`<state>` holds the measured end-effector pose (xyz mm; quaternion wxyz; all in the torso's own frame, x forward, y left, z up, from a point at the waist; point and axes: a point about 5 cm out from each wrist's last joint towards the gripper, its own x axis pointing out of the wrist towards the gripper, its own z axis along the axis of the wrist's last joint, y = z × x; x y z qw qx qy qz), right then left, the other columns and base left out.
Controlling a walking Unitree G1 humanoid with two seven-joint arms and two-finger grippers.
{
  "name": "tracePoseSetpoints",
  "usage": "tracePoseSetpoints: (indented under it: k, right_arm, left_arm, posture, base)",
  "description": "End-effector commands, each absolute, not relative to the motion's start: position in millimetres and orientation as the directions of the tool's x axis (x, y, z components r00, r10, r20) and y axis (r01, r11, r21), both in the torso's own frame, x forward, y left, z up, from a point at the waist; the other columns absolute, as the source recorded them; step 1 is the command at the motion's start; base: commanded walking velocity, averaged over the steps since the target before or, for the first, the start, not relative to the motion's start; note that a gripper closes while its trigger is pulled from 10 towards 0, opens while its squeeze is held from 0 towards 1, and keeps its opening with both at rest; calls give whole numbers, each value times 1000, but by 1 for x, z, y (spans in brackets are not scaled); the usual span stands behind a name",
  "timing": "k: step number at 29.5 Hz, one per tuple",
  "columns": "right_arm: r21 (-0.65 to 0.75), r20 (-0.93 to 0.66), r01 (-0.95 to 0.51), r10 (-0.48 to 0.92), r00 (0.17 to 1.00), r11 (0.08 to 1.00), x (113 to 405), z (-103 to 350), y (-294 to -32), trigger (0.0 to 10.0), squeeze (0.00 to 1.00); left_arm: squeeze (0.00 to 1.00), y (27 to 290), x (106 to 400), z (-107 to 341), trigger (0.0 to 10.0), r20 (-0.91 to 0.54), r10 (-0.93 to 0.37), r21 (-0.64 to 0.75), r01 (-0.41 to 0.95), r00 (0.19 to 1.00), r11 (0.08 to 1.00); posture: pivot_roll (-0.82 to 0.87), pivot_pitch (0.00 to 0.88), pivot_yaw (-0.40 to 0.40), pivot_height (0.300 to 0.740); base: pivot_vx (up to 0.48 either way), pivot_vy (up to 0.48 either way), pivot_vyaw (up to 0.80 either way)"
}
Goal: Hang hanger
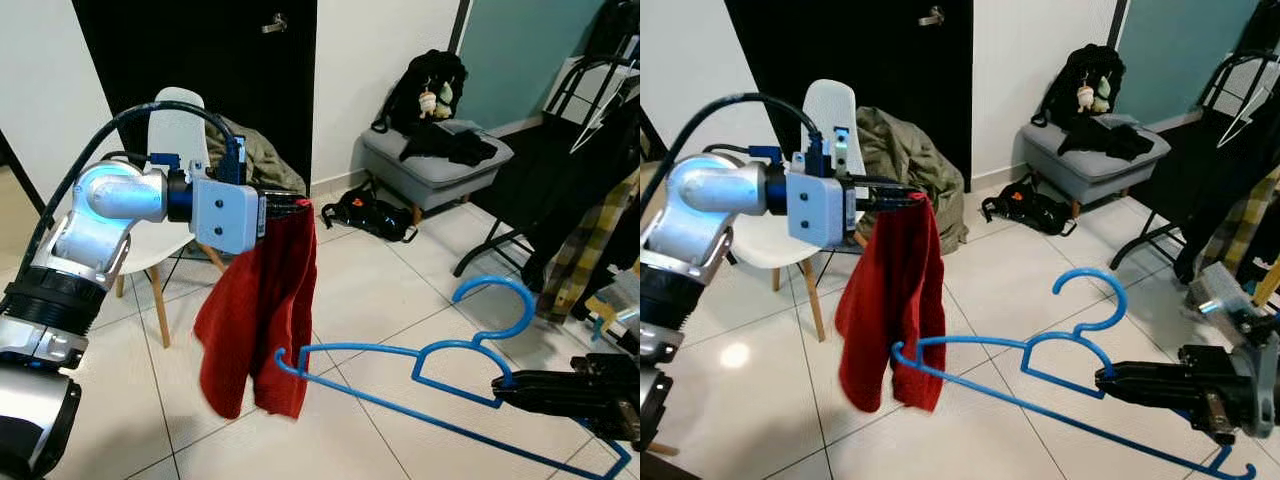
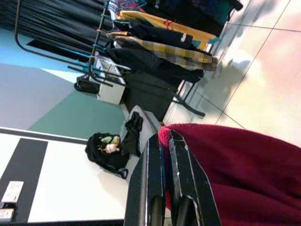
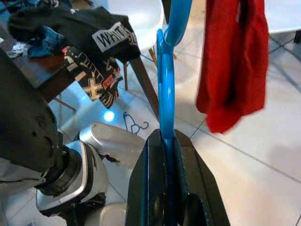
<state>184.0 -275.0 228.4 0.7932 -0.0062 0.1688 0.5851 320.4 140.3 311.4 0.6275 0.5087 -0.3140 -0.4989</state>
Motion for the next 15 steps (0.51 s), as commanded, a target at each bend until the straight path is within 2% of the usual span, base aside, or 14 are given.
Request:
tracePoseSetpoints:
  k: [1,12,15]
  right_arm:
    - [168,-273,-937,928,255,306,180,237,-277,10000,0]
    - [139,-312,-913,892,327,384,168,255,-308,10000,0]
    - [117,-354,-880,847,396,461,167,256,-323,10000,0]
  left_arm:
    - [0,145,321,317,10000,-122,-937,962,272,327,-30]
    - [0,156,333,315,10000,-131,-915,961,275,382,-23]
    - [0,160,336,314,10000,-132,-905,962,272,404,-19]
  posture:
    - [-56,61,8,740]
    - [-65,66,9,740]
    - [-69,68,11,740]
  base:
    - [0,0,0]
    - [0,0,0]
    - [0,0,0]
